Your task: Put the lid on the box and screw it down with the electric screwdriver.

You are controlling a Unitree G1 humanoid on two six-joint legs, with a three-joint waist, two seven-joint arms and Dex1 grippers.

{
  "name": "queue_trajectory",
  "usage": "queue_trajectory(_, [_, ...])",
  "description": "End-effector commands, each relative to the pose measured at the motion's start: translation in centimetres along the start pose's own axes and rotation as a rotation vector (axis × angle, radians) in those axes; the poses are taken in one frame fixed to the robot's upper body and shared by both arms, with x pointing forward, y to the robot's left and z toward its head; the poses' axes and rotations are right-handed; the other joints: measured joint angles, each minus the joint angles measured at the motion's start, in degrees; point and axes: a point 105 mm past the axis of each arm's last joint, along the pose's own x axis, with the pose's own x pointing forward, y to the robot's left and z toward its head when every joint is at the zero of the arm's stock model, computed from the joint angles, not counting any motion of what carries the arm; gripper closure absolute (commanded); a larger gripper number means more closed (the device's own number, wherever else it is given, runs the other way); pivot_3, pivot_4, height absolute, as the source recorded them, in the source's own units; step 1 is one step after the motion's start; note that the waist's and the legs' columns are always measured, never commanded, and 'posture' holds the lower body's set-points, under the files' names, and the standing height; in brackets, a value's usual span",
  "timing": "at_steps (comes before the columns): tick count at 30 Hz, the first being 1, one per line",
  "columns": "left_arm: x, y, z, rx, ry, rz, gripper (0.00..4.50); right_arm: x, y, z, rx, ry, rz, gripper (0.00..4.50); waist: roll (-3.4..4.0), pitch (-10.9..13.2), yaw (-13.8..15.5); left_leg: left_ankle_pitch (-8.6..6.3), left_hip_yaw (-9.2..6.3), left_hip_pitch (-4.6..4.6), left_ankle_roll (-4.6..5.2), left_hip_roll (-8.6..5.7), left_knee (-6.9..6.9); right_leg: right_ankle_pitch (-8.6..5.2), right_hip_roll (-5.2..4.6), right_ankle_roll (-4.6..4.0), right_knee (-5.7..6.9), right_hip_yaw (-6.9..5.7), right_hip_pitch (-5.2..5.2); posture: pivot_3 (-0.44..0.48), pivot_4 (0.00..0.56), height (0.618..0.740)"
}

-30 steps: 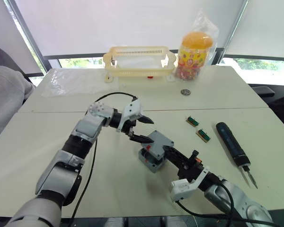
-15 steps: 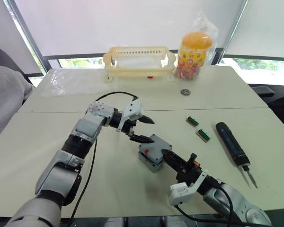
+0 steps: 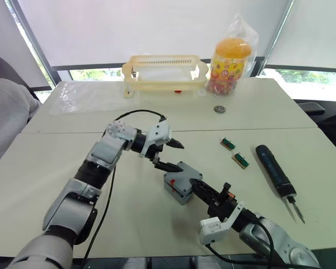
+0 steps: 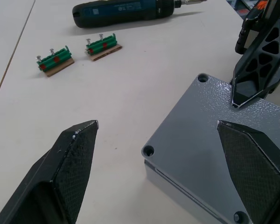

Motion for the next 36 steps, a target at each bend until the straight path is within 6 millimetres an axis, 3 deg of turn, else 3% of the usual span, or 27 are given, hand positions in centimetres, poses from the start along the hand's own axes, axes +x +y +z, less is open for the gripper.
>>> queue_trajectory(1, [0.2,-0.3,0.7,0.051,-0.007,-0.023,0.33,0.0,-0.5,0.3,0.004,-0.004,-0.029,4.37,0.0,0.0,0.0,0.0,0.0,0.0,0.0,0.0,0.0,0.0,0.0,0.0,0.0,0.0,0.0,0.0,0.15,0.74])
queue_trajectory(9, [0.5,-0.9,1.2,0.04,-0.023,-0.055,0.33,-0.1,0.1,0.2,0.018,-0.007,-0.007,4.37,0.0,0.0,0.01,0.0,0.0,0.0,0.0,0.0,0.0,0.0,0.0,0.0,0.0,0.0,0.0,0.0,0.15,0.74])
queue_trajectory(26, [1.3,-2.2,-1.3,0.0,0.034,-0.09,0.33,0.3,0.5,0.3,0.034,-0.019,-0.003,4.37,0.0,-0.05,0.04,0.0,-0.01,0.02,0.0,0.0,0.05,0.0,0.0,0.0,0.02,0.0,0.05,0.0,0.15,0.74])
queue_trajectory(34, [1.8,-2.2,-2.1,-0.015,0.04,-0.092,0.29,-0.2,0.3,-0.1,0.023,-0.004,-0.014,0.27,-0.07,-0.16,0.02,-0.02,-0.04,0.31,0.04,0.0,0.05,-0.01,0.0,-0.01,-0.02,-0.03,0.39,0.0,0.15,0.74])
queue_trajectory(36, [2.0,-2.3,-2.2,-0.017,0.04,-0.098,0.29,-0.4,0.2,-0.1,0.02,0.0,-0.018,0.07,-0.08,-0.16,0.02,-0.05,-0.03,0.61,0.08,0.0,0.02,-0.03,0.0,-0.03,-0.08,-0.04,0.7,0.0,0.15,0.74])
